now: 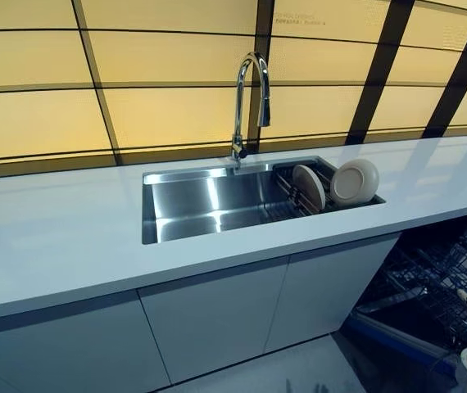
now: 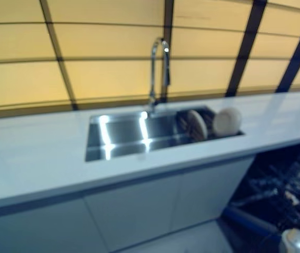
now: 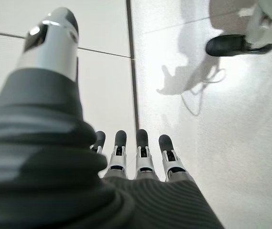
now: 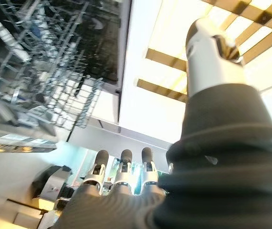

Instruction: Take plates into dishwasher

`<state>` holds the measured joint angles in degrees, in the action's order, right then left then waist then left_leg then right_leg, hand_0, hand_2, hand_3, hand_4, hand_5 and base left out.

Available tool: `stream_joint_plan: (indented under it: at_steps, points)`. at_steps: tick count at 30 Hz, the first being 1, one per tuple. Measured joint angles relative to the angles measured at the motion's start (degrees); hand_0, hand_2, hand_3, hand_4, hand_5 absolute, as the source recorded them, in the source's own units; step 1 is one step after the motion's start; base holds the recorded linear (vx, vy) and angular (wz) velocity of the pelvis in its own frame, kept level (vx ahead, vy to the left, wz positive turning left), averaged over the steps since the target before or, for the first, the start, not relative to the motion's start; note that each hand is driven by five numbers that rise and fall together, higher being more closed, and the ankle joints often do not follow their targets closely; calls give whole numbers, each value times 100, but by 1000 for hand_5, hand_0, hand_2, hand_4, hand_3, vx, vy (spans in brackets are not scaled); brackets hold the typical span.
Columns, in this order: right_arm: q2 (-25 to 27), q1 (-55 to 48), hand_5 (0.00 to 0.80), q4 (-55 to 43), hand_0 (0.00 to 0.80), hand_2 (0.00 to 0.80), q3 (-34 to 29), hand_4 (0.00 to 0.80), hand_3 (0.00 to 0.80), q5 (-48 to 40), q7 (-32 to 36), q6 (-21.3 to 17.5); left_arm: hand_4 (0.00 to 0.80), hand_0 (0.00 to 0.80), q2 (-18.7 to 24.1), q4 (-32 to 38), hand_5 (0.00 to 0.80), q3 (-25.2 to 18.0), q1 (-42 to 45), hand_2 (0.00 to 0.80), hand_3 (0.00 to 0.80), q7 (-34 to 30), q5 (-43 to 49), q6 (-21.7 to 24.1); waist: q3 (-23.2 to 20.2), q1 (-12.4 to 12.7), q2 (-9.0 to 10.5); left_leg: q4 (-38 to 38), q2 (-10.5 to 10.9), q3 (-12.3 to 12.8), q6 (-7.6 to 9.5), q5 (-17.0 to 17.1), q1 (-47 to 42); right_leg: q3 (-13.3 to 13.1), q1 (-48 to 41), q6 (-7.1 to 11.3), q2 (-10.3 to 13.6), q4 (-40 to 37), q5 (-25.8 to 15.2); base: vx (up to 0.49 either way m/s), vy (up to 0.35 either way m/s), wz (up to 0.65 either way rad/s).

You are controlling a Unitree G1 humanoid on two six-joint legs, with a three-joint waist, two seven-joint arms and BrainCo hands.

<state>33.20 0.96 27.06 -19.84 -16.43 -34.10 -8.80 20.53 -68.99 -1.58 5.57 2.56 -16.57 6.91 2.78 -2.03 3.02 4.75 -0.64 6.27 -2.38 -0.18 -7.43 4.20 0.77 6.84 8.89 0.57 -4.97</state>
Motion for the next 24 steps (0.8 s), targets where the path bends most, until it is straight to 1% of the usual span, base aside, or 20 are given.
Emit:
stream_joint_plan:
  at_steps: [2,3,4,5,7,9,11,13,14,15,16,17,18,19,20,21,22,23,24]
  points:
    - [70,139,0,-3,0,0,2,0,0,0,-18,68,0,0,-25,-135,0,1,-32,0,0,-2,1,-5,52,-13,37,-59,87,-16,56,2,23,60,48,27,100,111,6,-26,77,-2]
    - [134,172,0,-3,0,0,2,0,0,-2,-18,124,0,0,-22,-185,0,1,-40,0,0,-3,0,-7,84,3,78,-140,126,-29,96,-15,68,86,66,92,180,163,53,8,38,5]
    - [165,172,0,-2,0,0,2,0,0,-4,-18,145,0,0,-20,-211,0,1,-43,0,0,0,1,-10,79,-12,88,-190,136,-37,114,-25,114,107,88,100,219,169,102,21,25,7]
    - [245,196,0,-6,0,0,2,0,0,-5,-1,214,0,0,-23,-222,0,12,-25,0,0,-3,2,-27,101,1,126,-284,205,-42,157,-45,188,111,137,132,280,158,179,36,8,8]
    - [388,243,0,-35,0,0,11,0,0,-4,27,341,0,0,-20,-236,0,13,-14,0,0,1,4,-83,109,9,123,-352,238,-65,213,-67,246,138,135,214,359,125,233,59,-22,4]
    - [418,268,0,-214,0,0,28,0,0,-3,25,429,0,0,0,-254,0,14,-10,0,0,4,4,-126,92,4,124,-348,271,-63,232,-71,238,163,136,217,408,150,232,78,-54,4]
    - [424,282,0,-349,0,0,35,0,0,-1,30,460,0,0,21,-251,0,25,-28,0,0,10,4,-152,41,-16,193,-335,275,-93,232,-81,237,161,139,221,417,182,210,133,-81,8]
    - [476,318,0,-357,0,0,41,0,0,-1,60,483,0,0,12,-241,0,43,-53,0,0,12,4,-172,5,-28,235,-337,264,-154,215,-104,237,162,114,194,416,189,176,168,-124,15]
    - [553,342,0,-357,0,0,43,0,0,-1,115,510,0,0,4,-237,0,63,-92,0,0,13,3,-197,-8,-38,236,-341,235,-189,201,-126,231,172,86,208,399,209,166,204,-161,15]
    - [625,356,0,-357,0,0,47,0,0,-1,146,524,0,0,1,-235,0,89,-132,0,0,18,3,-214,-12,-30,231,-342,213,-197,187,-142,228,193,56,175,373,183,159,243,-200,13]
    - [683,402,0,-357,0,0,49,0,0,-1,192,540,0,0,-4,-235,0,136,-170,0,0,28,4,-217,-8,-42,216,-354,178,-249,186,-165,223,250,9,165,364,170,138,205,-172,12]
    - [727,433,0,-356,0,0,55,0,0,0,239,558,0,0,-25,-239,0,141,-207,0,0,36,3,-220,24,-65,175,-352,151,-308,187,-183,210,260,41,185,353,315,165,229,-196,29]
    - [839,505,0,-356,0,0,86,0,0,0,296,610,0,0,-105,-239,0,148,-279,0,0,40,3,-219,85,-140,24,-310,46,-417,210,-166,171,268,208,214,296,781,201,207,-175,27]
    - [895,550,0,-355,0,0,109,0,0,0,319,635,0,0,-144,-249,0,159,-316,0,0,44,3,-217,136,-185,-61,-262,-7,-468,230,-149,74,265,353,236,268,1087,216,285,-239,24]
    - [1022,607,0,-375,0,0,159,0,0,1,374,667,0,0,-216,-255,0,167,-364,0,0,68,5,-218,211,-194,-218,-222,-128,-496,215,-133,-23,291,533,300,232,1107,435,308,-258,8]
    - [1052,621,0,-450,0,0,161,0,0,2,412,687,0,0,-203,-266,0,142,-380,0,0,94,5,-217,216,-189,-224,-301,-133,-514,176,-212,-6,262,562,334,311,541,340,330,-285,12]
    - [1047,621,0,-518,0,0,181,0,0,4,464,691,0,0,-152,-319,0,123,-381,0,0,108,5,-218,221,-177,-184,-318,-123,-558,134,-261,-45,273,578,350,440,45,189,248,-221,15]
    - [1041,619,0,-536,0,0,187,0,0,5,486,694,0,0,-127,-349,0,118,-380,0,0,119,6,-219,229,-179,-154,-312,-130,-589,100,-285,-97,272,579,360,502,-124,131,319,-302,25]
    - [1026,608,0,-552,0,0,188,0,0,6,494,704,0,0,-79,-399,0,101,-360,0,0,137,6,-228,220,-190,-51,-299,-133,-649,-2,-359,-147,291,546,383,587,-378,87,366,-368,31]
